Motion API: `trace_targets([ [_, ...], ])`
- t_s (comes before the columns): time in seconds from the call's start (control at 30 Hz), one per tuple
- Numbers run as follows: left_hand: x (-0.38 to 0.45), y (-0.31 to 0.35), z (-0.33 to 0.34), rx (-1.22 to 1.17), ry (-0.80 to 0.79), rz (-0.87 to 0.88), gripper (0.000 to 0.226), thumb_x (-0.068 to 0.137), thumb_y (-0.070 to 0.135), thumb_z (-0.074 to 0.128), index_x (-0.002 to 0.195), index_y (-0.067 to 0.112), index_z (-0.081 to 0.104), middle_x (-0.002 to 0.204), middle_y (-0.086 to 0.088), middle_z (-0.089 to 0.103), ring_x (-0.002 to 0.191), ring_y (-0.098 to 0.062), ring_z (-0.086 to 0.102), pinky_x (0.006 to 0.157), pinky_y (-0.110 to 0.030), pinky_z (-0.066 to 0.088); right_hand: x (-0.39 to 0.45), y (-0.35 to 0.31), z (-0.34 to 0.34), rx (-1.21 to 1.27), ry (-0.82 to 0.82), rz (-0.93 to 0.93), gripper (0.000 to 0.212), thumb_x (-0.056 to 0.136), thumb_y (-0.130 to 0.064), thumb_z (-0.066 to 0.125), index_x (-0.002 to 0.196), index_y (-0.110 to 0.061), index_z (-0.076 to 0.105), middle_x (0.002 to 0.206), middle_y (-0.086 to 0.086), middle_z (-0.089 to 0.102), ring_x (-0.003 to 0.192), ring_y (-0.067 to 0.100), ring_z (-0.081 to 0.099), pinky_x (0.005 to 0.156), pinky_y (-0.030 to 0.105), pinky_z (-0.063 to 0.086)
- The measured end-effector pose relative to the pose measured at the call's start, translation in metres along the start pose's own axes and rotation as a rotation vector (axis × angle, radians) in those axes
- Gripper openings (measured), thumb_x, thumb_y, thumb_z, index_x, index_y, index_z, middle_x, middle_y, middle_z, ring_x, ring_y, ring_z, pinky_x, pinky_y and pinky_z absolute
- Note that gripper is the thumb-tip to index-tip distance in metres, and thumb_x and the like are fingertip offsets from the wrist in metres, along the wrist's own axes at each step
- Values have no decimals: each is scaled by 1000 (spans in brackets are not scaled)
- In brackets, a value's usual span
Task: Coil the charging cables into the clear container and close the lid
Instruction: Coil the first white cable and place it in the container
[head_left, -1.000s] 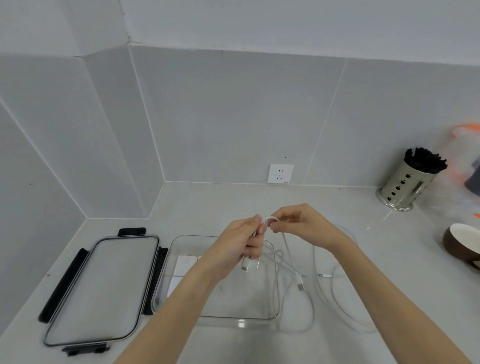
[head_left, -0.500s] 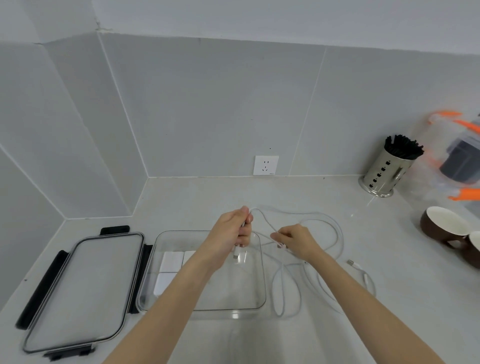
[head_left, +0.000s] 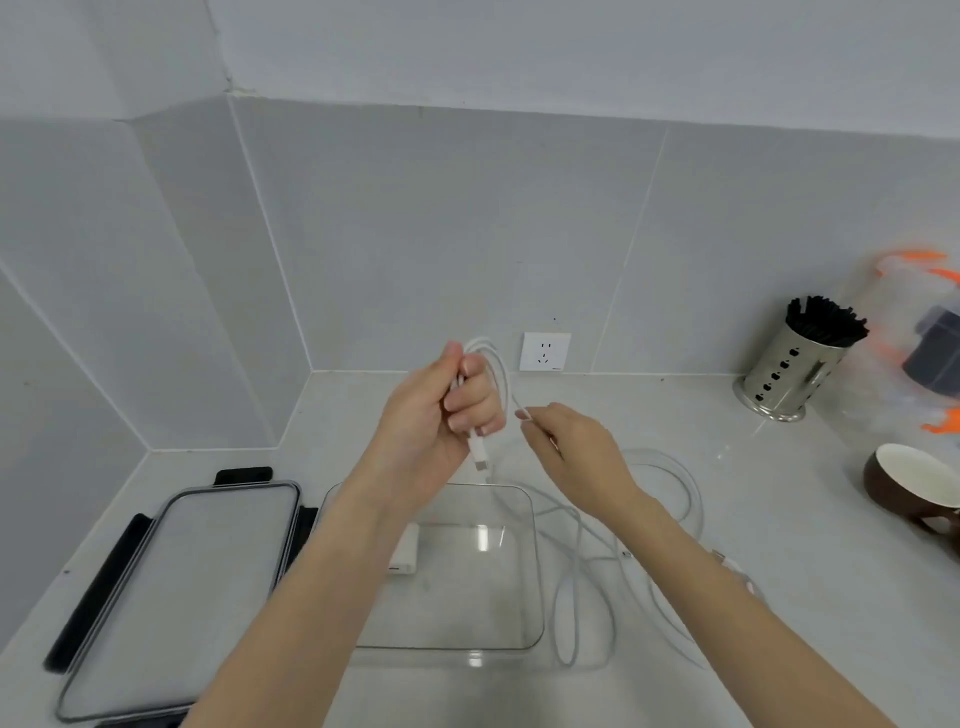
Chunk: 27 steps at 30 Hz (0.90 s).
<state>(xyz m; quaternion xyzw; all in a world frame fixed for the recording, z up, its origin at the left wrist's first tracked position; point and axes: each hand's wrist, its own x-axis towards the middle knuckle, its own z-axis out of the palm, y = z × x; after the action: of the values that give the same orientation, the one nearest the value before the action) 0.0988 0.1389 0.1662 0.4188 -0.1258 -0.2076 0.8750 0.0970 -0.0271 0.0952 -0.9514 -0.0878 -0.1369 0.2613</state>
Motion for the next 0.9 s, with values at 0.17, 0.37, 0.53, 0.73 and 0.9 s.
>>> trace_targets([
  [0.17,13,7,-32,-181,164,63,37,100,29,25,69,16,41,42,10,33,34,-4,31,42,-16,36,-27,-49,14,-511,-34,-357,29,85,-33,43,71,-18,64,37,-4,49,27,16,41,35,21,11],
  [0.37,12,-29,-45,-24,318,19,33,101,21,27,72,13,40,46,8,36,39,-7,34,54,-22,32,-36,-67,12,-652,-258,-462,25,63,-18,78,68,-14,53,42,-4,51,35,15,5,42,24,-4],
  [0.53,-1,-37,-48,583,199,-42,30,99,23,35,71,14,41,51,7,42,47,-9,39,56,-23,31,-26,-84,-25,-428,-296,-462,16,88,-25,59,76,-15,56,75,4,67,59,25,54,46,30,34],
  [0.73,-24,-38,-33,543,-27,-268,42,97,19,40,55,18,46,49,7,31,44,-10,28,47,-20,25,-3,-73,-57,314,-333,-153,6,73,-18,76,79,-19,75,69,-10,68,65,1,58,62,14,44],
  [0.9,-27,-39,-32,288,-9,-332,43,97,36,29,62,14,42,44,5,29,38,-10,26,45,-20,26,-7,-54,-39,604,-221,-28,10,71,-13,77,76,-19,71,76,-3,71,72,10,61,68,16,46],
])
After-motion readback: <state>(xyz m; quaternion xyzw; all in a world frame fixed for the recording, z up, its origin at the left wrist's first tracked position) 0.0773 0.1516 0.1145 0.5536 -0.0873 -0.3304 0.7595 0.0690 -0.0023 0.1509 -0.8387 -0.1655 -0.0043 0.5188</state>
